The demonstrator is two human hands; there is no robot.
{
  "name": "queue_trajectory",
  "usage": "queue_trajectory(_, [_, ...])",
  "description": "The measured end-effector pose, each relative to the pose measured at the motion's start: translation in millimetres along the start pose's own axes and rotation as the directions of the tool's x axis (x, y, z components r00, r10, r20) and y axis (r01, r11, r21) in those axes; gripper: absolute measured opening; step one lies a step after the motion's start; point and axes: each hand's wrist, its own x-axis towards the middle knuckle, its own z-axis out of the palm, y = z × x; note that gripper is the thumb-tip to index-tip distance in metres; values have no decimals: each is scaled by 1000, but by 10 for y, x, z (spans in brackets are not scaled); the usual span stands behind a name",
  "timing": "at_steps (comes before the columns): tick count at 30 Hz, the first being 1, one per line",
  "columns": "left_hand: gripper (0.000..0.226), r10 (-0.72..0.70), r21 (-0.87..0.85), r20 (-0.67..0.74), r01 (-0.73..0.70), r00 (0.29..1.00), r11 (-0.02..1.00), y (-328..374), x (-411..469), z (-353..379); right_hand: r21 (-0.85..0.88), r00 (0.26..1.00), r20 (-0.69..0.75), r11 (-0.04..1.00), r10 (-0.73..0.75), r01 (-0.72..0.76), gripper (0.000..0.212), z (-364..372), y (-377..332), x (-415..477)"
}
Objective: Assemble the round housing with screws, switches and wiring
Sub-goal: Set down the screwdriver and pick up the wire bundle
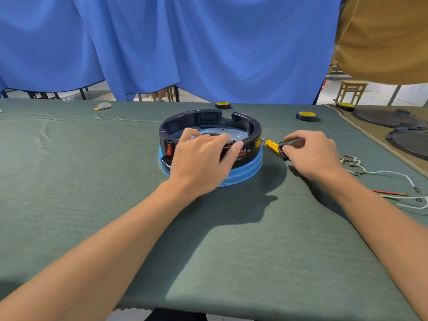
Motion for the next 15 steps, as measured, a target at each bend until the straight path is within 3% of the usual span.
queue_trajectory(2, [46, -23, -111, 5, 24, 1000, 994, -144, -16, -70, 316, 993, 42, 941, 111, -119, 9, -42, -97, -41])
queue_trajectory(5, [52, -37, -221, 69, 52, 997, 974, -301, 9, -167, 657, 936, 266, 667, 232, -351, 16, -114, -240, -109])
queue_trajectory(7, [54, -74, -244, 129, 104, 989, 964, -312, 50, -203, 726, 903, 351, 538, 246, -429, 17, -150, -281, -132])
queue_trajectory(10, [57, -172, -141, 174, 197, 970, 970, -171, 155, -187, 795, 879, 413, 378, 236, -475, 25, -154, -291, -140])
queue_trajectory(15, [35, -23, 30, 148, 19, 989, 999, 267, 349, -32, 840, 885, 437, 277, 162, -466, 28, -124, -278, -142])
